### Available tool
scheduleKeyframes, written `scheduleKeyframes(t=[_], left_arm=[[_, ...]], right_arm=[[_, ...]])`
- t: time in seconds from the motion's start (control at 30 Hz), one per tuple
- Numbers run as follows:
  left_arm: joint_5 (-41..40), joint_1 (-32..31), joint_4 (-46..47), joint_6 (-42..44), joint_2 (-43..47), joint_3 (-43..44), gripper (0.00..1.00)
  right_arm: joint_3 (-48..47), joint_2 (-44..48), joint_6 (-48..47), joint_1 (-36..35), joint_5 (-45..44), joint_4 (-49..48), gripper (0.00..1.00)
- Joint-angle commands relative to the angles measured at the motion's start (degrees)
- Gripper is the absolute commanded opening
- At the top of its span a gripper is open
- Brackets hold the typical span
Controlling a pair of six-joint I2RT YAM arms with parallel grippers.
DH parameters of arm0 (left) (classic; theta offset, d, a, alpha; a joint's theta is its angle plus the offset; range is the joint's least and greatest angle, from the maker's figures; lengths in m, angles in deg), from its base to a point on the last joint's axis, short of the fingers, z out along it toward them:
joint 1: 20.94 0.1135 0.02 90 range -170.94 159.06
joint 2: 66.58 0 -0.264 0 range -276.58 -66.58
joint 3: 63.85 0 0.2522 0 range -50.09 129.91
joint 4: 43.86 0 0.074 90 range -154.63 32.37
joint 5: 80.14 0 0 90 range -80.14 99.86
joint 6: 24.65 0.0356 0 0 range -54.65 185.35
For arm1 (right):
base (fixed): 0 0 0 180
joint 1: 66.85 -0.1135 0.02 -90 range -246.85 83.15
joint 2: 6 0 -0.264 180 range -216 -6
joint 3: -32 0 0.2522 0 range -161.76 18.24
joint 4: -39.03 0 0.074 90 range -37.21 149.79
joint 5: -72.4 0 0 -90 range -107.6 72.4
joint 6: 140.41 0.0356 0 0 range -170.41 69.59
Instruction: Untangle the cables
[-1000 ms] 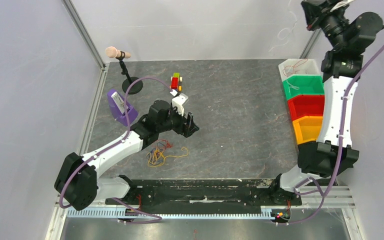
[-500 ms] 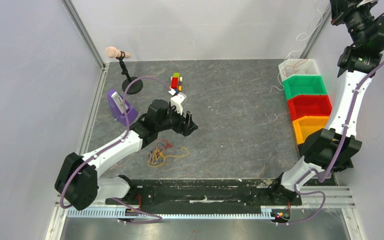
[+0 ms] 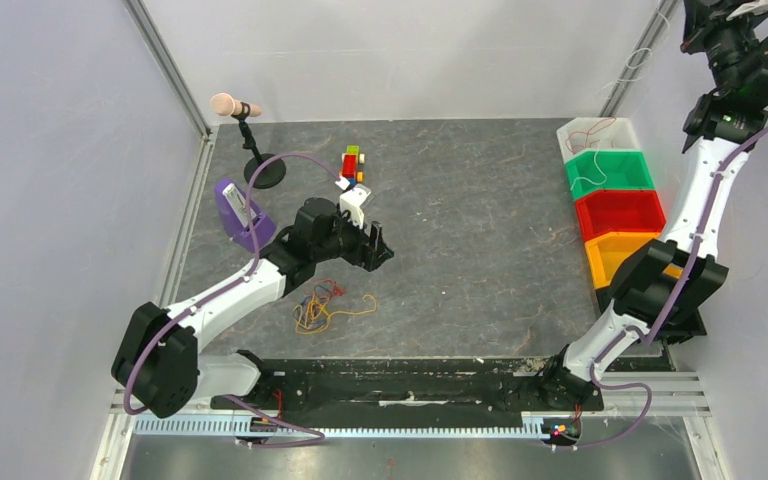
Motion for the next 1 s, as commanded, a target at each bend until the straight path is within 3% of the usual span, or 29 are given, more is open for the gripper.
scheduleKeyframes(t=[0.0,0.67,0.97], left_arm=[[0.1,0.4,1.4,-2.1,-0.4,0.4,0.8],[0.5,1.2,0.1,-1.9,-1.6,1.6,0.8],[0.4,1.3,0.1,-2.0,-1.7,1.8,0.8]], right_arm=[[-2.7,-1.2,-1.3,1.9,-2.3,-5.9,0.0],[-0.7,-3.3,-10.6,5.0,-5.8,-10.7,0.0],[9.1,-2.4,-13.3,4.8,-1.4,-9.3,0.0]])
